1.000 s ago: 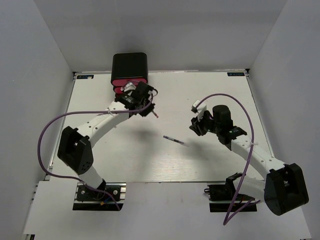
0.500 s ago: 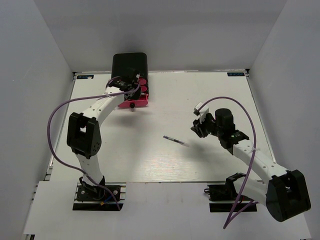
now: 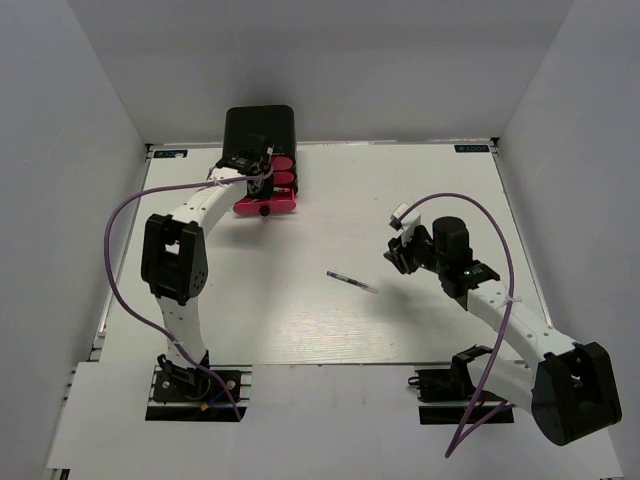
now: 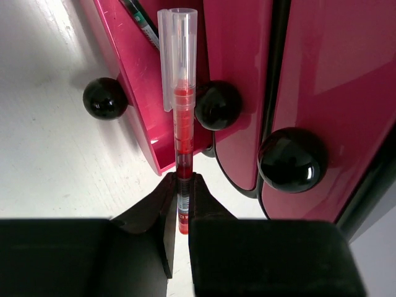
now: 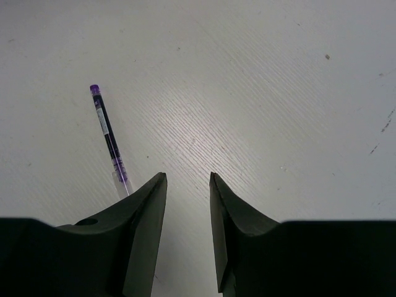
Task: Sort the stationery into containers
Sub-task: Place the pen in the storage box.
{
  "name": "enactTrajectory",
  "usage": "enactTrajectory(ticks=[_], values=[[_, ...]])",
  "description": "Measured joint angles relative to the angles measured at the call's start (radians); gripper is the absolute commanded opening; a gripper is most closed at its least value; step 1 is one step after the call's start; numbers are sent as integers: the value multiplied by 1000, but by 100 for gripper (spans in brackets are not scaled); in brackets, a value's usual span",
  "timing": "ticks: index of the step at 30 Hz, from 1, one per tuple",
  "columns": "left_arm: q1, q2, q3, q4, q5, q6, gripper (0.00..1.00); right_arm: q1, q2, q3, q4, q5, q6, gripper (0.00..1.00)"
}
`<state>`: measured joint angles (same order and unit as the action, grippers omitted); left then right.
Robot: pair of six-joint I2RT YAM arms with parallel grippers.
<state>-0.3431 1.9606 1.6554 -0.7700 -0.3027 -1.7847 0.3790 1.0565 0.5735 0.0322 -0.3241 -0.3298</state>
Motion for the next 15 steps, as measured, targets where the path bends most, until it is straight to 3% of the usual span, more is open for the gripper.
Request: enactTrajectory(ticks=[9,13,15], values=[[22,26,1,-17,5,-12,3,-6,-4,-1,0,5,0,40],[29,43,1,-19,9,-14,21,-6,-6,-2,0,5,0,40],[32,50,1,-19,14,-12,34,-6,-6,-2,0,4,-2,40]])
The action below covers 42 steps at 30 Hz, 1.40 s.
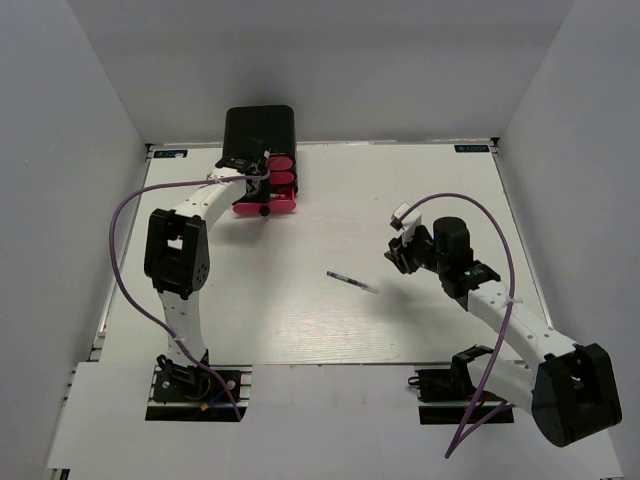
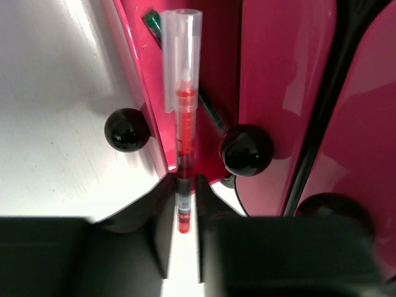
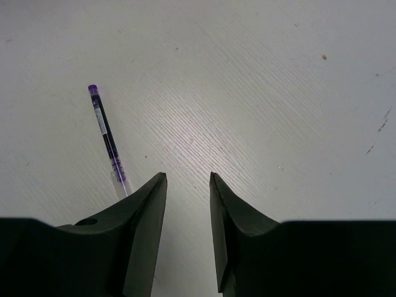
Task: Sort the stationery into containers
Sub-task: Place the pen in the storage box, then pick up the pen from the center of the board.
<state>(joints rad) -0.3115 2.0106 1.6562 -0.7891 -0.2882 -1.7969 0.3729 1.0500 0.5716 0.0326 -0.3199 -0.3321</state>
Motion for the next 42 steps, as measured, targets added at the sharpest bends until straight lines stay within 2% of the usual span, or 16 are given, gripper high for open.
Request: enactTrajectory(ticks=[5,9,14,17,20,21,23,25,27,28,30,34,37,42], values=[[0,11,0,12,15,-6,51,0,-2,-10,0,-11,-18,43],[0,12,0,41,30,-6,53,0,-2,-19,-3,-29,-44,46],[0,9,0,82,47,27,53,0,-2,-31,-9,-76,-90,43],[-3,-6,-5,105,56,100,53,1,6,-31,-21,-165,-164,40],[-4,-50,-31,143,76,216,53,5,61,-29,-45,-270,-248,42],[-4,-79,-55,157,89,262,56,11,94,-23,-56,-295,-269,49],[-5,-171,-153,214,118,365,70,26,166,-3,-77,-323,-305,59],[-5,-286,-281,249,155,464,83,40,243,36,-111,-333,-336,79],[-6,-402,-402,251,178,555,88,56,318,89,-149,-335,-371,89],[-8,-462,-463,258,181,598,94,63,355,121,-175,-332,-382,89],[-12,-578,-582,260,187,665,96,76,423,177,-193,-318,-391,89],[-13,-828,-795,238,192,747,98,108,502,224,-190,-264,-369,83],[-11,-1014,-893,201,189,774,98,136,554,261,-197,-223,-352,77],[-12,-1236,-993,141,173,767,98,177,623,320,-199,-167,-337,68]])
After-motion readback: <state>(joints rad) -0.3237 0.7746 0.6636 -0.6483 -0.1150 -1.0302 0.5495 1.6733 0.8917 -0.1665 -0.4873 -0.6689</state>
